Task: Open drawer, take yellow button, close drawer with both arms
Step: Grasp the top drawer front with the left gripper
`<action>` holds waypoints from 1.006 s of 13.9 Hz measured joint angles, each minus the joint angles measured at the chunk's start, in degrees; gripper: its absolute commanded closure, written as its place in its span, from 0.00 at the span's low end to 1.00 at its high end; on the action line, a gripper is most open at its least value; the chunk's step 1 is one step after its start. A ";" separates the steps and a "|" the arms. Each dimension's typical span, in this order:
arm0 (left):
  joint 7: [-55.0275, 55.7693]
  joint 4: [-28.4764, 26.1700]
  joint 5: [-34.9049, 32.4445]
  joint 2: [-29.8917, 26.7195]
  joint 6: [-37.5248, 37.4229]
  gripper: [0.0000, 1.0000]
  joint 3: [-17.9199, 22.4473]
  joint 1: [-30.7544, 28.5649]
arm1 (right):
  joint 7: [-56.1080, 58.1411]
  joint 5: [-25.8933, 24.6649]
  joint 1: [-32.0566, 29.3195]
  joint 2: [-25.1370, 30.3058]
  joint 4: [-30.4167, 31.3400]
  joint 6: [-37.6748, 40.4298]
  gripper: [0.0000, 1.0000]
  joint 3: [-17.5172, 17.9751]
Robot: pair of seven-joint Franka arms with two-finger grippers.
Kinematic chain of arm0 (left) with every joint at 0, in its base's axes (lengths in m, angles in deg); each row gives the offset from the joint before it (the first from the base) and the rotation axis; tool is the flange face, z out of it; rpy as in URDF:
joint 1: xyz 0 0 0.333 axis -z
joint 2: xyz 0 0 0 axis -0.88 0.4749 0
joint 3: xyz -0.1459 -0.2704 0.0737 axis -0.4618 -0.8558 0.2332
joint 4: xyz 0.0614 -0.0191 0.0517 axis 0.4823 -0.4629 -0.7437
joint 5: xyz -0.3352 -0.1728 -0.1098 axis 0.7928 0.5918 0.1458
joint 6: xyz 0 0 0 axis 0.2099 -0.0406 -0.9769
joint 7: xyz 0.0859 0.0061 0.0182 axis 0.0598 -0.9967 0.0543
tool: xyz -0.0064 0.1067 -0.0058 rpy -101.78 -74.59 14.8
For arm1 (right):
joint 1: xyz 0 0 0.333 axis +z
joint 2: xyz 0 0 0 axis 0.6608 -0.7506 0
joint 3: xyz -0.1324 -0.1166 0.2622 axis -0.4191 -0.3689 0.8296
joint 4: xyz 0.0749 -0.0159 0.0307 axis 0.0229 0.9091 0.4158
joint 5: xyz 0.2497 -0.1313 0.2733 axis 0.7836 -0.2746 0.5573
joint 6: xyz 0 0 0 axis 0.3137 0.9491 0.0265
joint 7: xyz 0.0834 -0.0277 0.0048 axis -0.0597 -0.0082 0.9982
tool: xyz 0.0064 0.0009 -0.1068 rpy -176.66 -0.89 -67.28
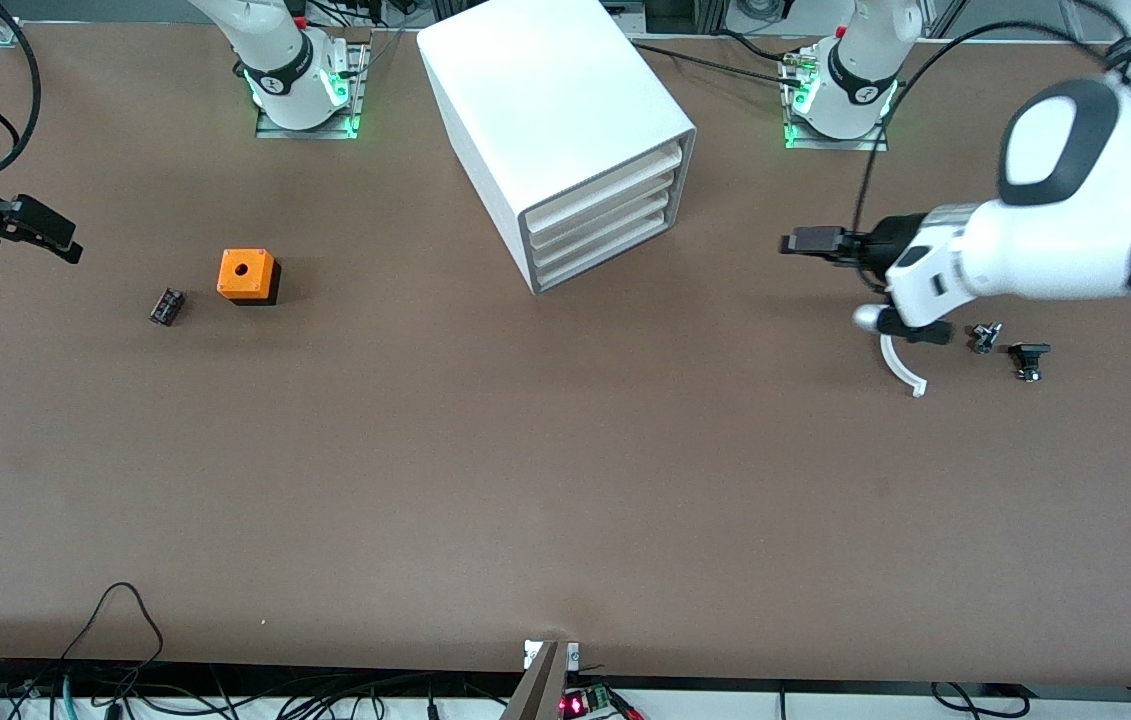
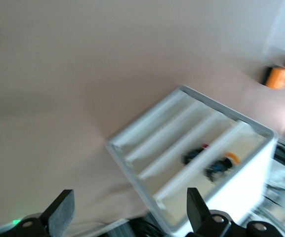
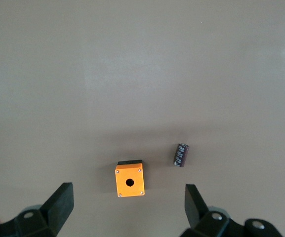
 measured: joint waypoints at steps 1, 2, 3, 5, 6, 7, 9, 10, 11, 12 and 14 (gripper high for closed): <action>-0.61 -2.71 6.38 1.35 1.22 0.00 -0.14 0.74 | 0.00 0.00 0.00 0.01 -0.01 0.00 0.00 0.00; -3.28 -5.56 11.99 2.64 2.67 0.00 -0.18 1.74 | 0.00 0.00 0.00 0.00 -0.02 0.00 0.00 0.00; -7.51 -8.22 15.77 3.76 4.80 0.00 -0.20 3.00 | 0.00 0.00 0.00 0.00 -0.03 -0.01 0.00 0.00; -16.10 -12.70 20.62 5.23 8.99 0.00 -0.26 5.53 | 0.00 0.00 0.01 0.01 -0.05 -0.02 0.00 0.04; -18.91 -14.43 22.61 5.55 9.83 0.00 -0.28 6.45 | 0.04 0.00 0.01 0.00 -0.09 -0.02 0.00 0.06; -21.34 -16.03 24.03 5.63 10.15 0.00 -0.34 7.19 | 0.07 0.00 0.01 0.00 -0.15 -0.02 0.00 0.07; -24.08 -18.42 25.28 5.62 10.27 0.00 -1.05 7.80 | 0.08 0.00 0.01 0.00 -0.19 0.03 0.00 0.08; -24.64 -19.43 25.87 5.61 10.27 0.00 -1.61 7.81 | 0.08 0.00 0.01 0.00 -0.19 0.10 0.00 0.07; -25.01 -20.38 26.57 5.61 10.27 0.01 -2.34 7.83 | 0.08 0.00 0.01 0.00 -0.19 0.16 0.00 0.07; -25.25 -21.07 26.93 5.61 10.28 0.02 -3.20 7.83 | 0.08 0.00 0.01 0.00 -0.19 0.18 0.00 0.06; -25.33 -22.07 27.46 5.60 10.95 0.07 -5.31 7.89 | 0.08 0.00 0.00 0.00 -0.19 0.20 0.00 0.05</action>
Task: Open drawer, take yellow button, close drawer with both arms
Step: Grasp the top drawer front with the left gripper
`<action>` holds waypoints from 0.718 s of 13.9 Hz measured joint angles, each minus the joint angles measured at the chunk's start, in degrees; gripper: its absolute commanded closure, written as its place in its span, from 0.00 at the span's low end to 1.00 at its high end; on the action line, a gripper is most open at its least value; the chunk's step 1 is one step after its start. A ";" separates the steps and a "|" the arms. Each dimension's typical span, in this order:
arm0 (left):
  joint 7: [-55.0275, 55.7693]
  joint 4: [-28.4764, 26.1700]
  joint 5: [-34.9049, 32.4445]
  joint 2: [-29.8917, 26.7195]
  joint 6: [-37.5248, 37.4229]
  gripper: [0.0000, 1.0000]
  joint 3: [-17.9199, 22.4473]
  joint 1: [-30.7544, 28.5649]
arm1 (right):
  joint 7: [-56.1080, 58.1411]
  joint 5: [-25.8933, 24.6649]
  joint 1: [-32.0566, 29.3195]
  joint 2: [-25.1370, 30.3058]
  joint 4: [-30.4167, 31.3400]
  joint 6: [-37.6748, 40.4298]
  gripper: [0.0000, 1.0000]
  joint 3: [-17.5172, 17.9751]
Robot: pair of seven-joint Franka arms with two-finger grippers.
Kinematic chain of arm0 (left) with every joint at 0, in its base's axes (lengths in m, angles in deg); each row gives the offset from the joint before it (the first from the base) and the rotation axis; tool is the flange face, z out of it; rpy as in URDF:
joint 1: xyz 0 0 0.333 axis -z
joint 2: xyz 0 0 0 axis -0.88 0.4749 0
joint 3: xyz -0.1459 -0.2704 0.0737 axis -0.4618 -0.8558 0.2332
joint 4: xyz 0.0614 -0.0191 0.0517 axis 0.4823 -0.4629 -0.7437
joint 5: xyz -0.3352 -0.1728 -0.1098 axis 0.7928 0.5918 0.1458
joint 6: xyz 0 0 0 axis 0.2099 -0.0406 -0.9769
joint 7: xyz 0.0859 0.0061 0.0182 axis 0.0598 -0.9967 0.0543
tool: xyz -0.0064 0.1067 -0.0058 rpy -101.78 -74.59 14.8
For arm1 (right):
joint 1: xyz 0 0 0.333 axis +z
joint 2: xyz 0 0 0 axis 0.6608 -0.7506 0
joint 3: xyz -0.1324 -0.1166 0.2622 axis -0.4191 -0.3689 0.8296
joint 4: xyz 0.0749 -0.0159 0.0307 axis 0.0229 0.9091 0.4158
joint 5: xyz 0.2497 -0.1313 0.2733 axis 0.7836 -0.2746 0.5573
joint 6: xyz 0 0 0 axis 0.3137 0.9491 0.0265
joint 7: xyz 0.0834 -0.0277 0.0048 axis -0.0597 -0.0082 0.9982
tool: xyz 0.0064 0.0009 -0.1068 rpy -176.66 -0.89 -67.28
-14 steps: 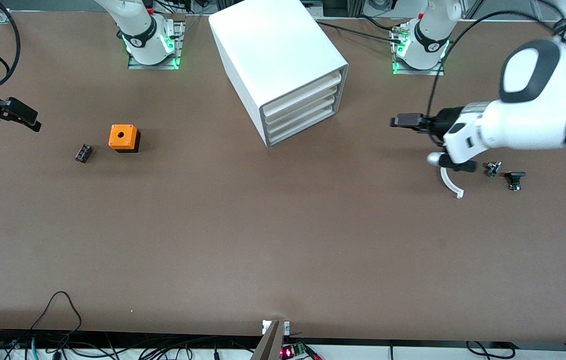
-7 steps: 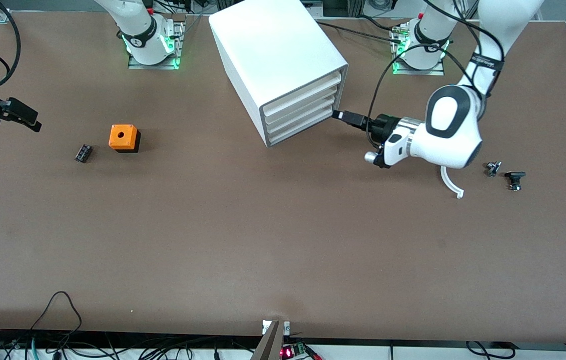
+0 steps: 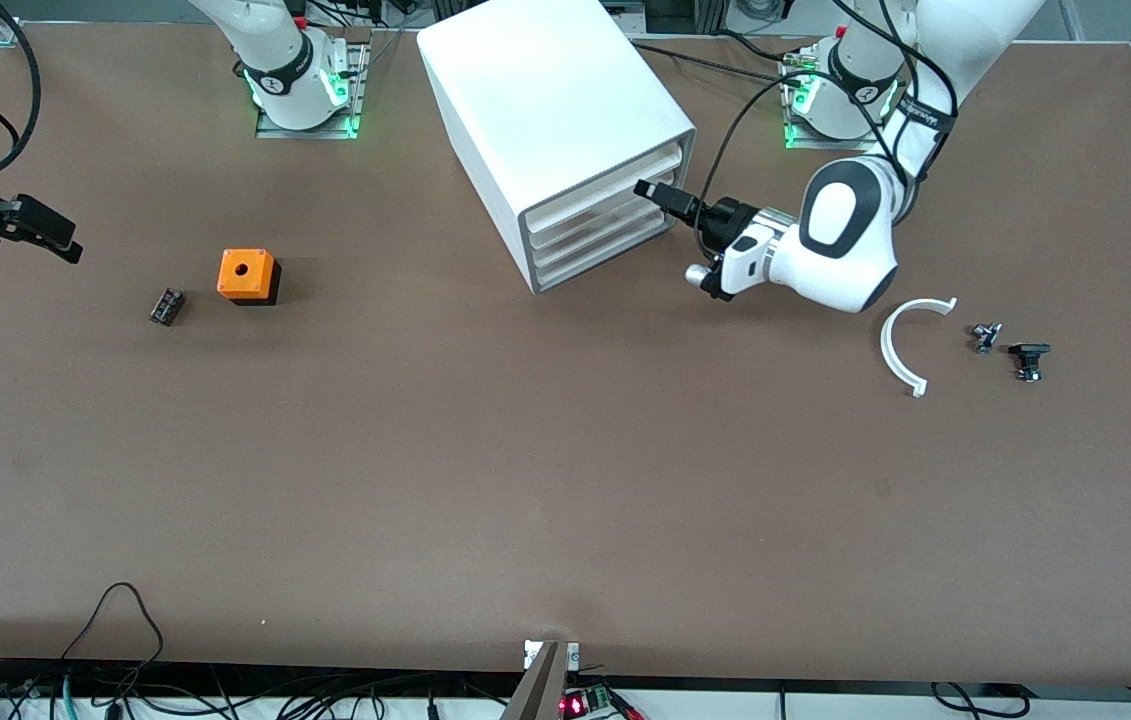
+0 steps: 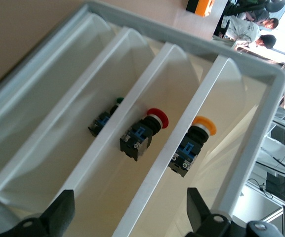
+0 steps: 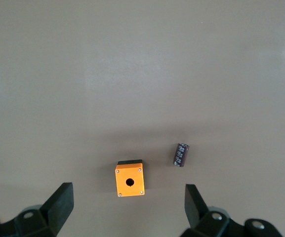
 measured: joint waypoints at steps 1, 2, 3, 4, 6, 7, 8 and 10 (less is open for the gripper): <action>0.00 -0.39 0.10 0.00 0.36 0.13 -1.04 0.04 | 0.00 0.00 0.00 0.00 0.00 0.01 0.00 -0.01; 0.00 -0.72 0.15 0.00 0.68 0.35 -1.93 0.09 | 0.00 0.00 0.00 0.00 0.00 0.05 0.00 -0.01; 0.00 -0.96 0.19 -0.01 1.05 0.75 -2.58 0.14 | 0.00 0.00 0.00 0.00 0.00 0.11 0.00 -0.01; 0.00 -1.18 0.21 -0.01 1.36 1.00 -3.03 0.16 | 0.00 0.00 0.00 0.00 0.00 0.15 0.00 -0.01; -0.02 -1.50 0.21 -0.01 1.68 1.00 -3.44 0.16 | 0.00 0.00 0.00 0.00 0.00 0.21 0.00 -0.01; -0.05 -1.54 0.21 -0.01 1.82 1.00 -3.43 0.15 | 0.00 0.00 0.00 0.00 0.00 0.23 0.00 -0.01; -0.07 -1.54 0.21 -0.04 2.30 1.00 -3.38 0.12 | 0.00 0.00 0.00 0.00 0.00 0.25 0.00 -0.01; -0.15 -1.25 0.42 -0.36 2.87 1.00 -2.95 -0.29 | 0.00 0.00 0.00 -0.03 0.00 0.27 0.00 -0.01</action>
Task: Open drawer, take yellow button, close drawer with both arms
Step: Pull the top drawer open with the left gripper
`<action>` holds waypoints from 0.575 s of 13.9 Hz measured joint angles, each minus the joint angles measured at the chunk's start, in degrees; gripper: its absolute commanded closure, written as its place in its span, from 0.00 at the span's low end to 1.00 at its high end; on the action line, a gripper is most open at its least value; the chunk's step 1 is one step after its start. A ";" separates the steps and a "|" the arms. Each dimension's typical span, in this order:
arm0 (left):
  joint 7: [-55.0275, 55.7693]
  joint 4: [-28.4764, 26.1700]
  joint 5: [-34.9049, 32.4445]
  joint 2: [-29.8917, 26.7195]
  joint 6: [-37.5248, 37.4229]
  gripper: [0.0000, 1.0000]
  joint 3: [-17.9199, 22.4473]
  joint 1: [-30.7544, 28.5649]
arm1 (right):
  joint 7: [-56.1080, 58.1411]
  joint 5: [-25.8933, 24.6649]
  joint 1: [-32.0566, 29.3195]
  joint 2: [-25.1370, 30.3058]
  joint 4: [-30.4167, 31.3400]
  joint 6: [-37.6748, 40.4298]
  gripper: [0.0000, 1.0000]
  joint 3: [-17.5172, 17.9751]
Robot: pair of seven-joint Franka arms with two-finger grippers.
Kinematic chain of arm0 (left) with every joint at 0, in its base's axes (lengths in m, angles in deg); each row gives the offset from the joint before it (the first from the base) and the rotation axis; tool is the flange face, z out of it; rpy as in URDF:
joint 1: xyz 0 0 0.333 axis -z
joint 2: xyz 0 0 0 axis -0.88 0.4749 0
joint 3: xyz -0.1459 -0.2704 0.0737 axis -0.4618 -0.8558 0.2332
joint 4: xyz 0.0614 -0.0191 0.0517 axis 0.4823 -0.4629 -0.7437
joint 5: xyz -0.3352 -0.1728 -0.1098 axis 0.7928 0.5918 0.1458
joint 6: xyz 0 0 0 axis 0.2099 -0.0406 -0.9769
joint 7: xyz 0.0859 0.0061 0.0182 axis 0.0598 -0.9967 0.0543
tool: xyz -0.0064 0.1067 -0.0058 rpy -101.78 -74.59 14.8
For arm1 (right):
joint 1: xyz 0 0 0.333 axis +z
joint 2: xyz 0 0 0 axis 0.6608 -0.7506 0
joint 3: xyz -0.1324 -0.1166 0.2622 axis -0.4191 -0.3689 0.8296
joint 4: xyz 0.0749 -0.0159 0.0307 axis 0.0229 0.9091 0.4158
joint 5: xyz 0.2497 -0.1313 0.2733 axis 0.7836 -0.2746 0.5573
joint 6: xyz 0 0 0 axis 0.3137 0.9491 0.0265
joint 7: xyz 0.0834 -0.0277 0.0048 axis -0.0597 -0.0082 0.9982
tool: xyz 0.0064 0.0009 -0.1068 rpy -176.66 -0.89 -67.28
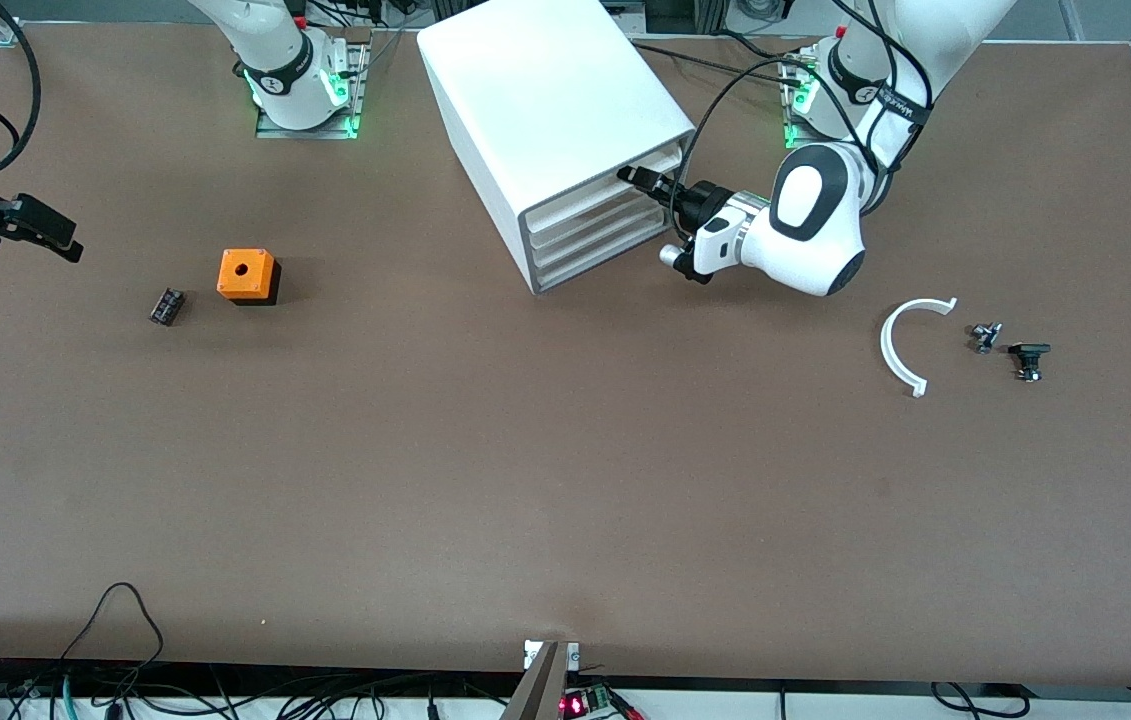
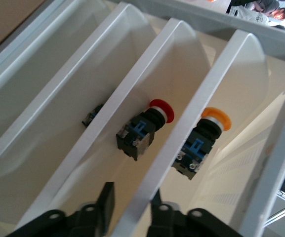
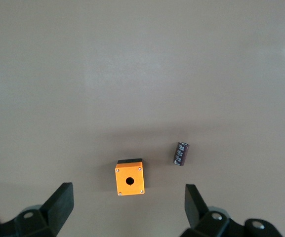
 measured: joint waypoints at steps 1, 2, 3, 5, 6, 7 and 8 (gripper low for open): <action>-0.46 0.56 0.83 -0.31 0.30 1.00 1.26 -0.19 | 0.00 0.00 0.00 -0.01 0.00 0.01 0.00 0.00; -0.63 1.50 1.01 -0.65 0.56 1.00 3.51 -0.37 | 0.00 0.00 0.00 -0.03 0.00 0.01 0.00 0.00; -1.13 2.57 1.00 -0.84 0.62 1.00 6.19 -0.71 | 0.00 0.00 0.00 -0.11 0.00 0.03 0.00 0.00; -2.13 4.43 0.72 -0.87 1.20 1.00 10.12 -1.92 | 0.00 0.01 0.01 -0.44 0.00 0.06 0.00 0.01; -2.39 4.92 0.72 -0.86 1.95 0.54 10.85 -2.50 | 0.00 0.01 0.01 -0.61 0.00 0.06 0.00 0.02; -2.43 5.36 0.72 -0.86 2.64 0.06 11.08 -2.76 | 0.00 0.01 0.01 -0.72 0.00 0.06 0.00 0.02; -2.27 5.74 0.73 -0.86 4.09 0.00 11.05 -2.78 | 0.00 0.01 0.01 -0.76 0.00 0.06 0.00 0.02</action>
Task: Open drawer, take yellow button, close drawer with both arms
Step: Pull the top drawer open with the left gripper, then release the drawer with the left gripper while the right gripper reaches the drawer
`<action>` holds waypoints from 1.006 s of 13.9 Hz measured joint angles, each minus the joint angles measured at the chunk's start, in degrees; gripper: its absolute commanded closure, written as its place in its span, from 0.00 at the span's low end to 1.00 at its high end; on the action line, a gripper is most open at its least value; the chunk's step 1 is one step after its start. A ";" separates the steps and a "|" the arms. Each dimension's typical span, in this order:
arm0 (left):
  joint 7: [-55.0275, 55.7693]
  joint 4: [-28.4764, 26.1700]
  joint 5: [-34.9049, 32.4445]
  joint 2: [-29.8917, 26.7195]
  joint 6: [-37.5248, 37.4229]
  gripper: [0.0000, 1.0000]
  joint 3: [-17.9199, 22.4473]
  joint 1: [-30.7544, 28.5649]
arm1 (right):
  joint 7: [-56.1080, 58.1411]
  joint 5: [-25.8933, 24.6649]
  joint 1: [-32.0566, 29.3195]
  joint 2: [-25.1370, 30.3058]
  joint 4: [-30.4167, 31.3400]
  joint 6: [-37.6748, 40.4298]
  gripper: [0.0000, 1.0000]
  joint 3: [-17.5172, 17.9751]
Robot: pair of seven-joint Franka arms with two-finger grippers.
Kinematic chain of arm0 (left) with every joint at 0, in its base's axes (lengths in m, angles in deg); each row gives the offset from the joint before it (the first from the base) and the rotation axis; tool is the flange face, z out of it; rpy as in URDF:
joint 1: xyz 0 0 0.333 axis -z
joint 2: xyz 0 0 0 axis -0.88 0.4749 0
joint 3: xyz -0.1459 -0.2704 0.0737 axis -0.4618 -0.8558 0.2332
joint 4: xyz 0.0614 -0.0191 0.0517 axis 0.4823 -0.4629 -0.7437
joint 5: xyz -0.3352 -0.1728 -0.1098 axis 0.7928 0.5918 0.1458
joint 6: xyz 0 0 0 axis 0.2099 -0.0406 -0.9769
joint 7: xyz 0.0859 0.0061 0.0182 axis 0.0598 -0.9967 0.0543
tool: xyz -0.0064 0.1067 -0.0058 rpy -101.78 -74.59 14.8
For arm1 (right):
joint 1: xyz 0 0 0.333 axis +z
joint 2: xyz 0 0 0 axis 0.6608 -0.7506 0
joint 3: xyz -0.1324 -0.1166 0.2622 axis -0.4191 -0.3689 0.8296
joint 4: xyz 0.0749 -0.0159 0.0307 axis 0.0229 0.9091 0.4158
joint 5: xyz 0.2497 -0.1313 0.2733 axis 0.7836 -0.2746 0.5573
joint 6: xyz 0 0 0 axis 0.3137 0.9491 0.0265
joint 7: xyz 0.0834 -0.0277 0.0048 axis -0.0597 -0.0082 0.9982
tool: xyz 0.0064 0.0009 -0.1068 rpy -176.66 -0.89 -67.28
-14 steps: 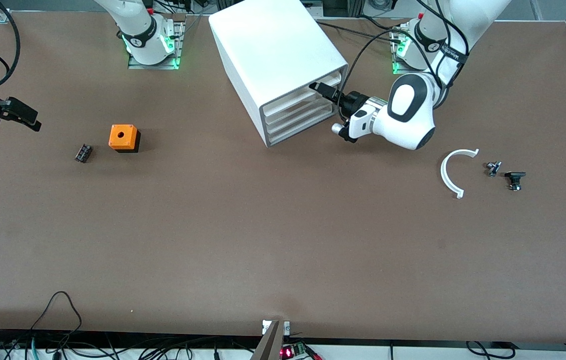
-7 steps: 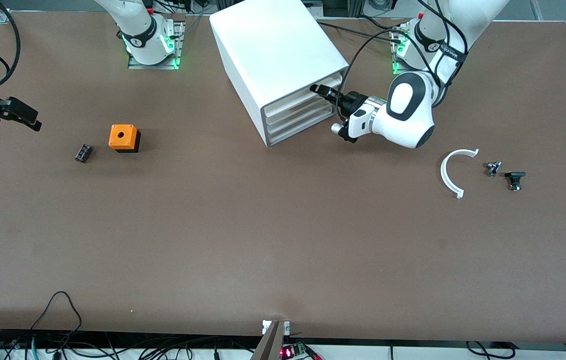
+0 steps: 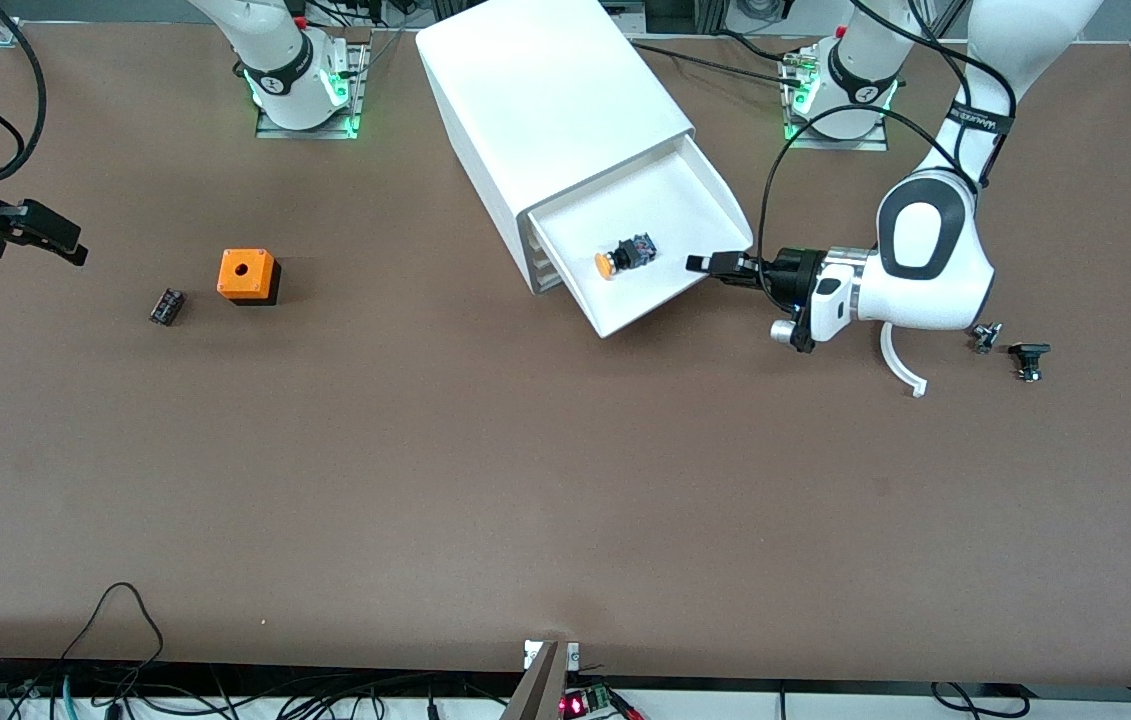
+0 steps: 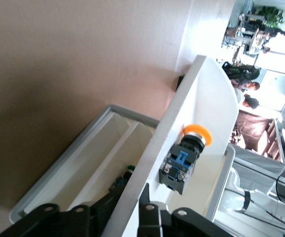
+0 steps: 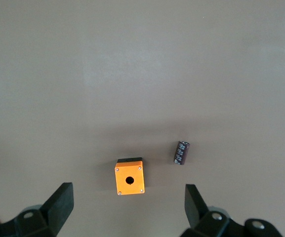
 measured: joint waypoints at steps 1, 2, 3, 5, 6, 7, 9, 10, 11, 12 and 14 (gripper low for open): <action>0.06 0.31 0.00 0.00 1.34 0.00 -0.01 -0.01 | 0.07 0.00 0.00 0.00 0.00 0.00 0.00 0.02; 0.08 0.65 0.00 -0.06 2.16 0.00 0.01 -0.16 | 0.54 0.00 0.01 -0.05 0.01 0.02 0.00 0.07; 0.10 1.10 -0.18 -0.34 2.60 0.00 0.07 -0.63 | 1.37 0.00 0.01 -0.30 0.02 0.07 0.00 0.10; 0.08 2.72 -5.52 -1.80 2.90 0.00 0.33 -2.42 | 2.78 0.00 0.02 -1.50 0.02 0.07 0.00 0.11; 0.28 4.10 -10.81 -3.01 2.92 0.00 0.53 -3.56 | 3.05 0.00 0.11 -2.28 0.02 0.07 0.00 0.15; 0.61 5.55 -16.65 -4.44 2.91 0.00 0.70 -4.77 | 3.06 0.00 0.52 -3.14 0.02 0.01 0.00 0.17; 0.88 8.58 -29.14 -7.52 2.61 0.00 0.94 -7.08 | 3.06 0.03 1.78 -5.05 0.02 -0.87 0.00 0.39; 0.91 10.29 -36.15 -8.96 2.14 0.00 1.28 -7.68 | 3.06 0.06 2.72 -6.14 0.04 -2.41 0.00 0.46; 0.96 12.02 -43.56 -10.41 1.70 0.00 1.55 -7.95 | 3.06 0.11 4.33 -7.45 0.03 -4.81 0.00 0.55; 1.00 13.33 -50.20 -11.78 1.45 0.00 1.65 -8.04 | 3.06 0.12 6.60 -8.73 -0.02 -6.87 0.00 0.64; 1.04 14.38 -59.35 -14.23 1.33 0.00 2.29 -8.04 | 3.04 0.30 12.29 -11.23 -1.65 -9.05 0.00 0.86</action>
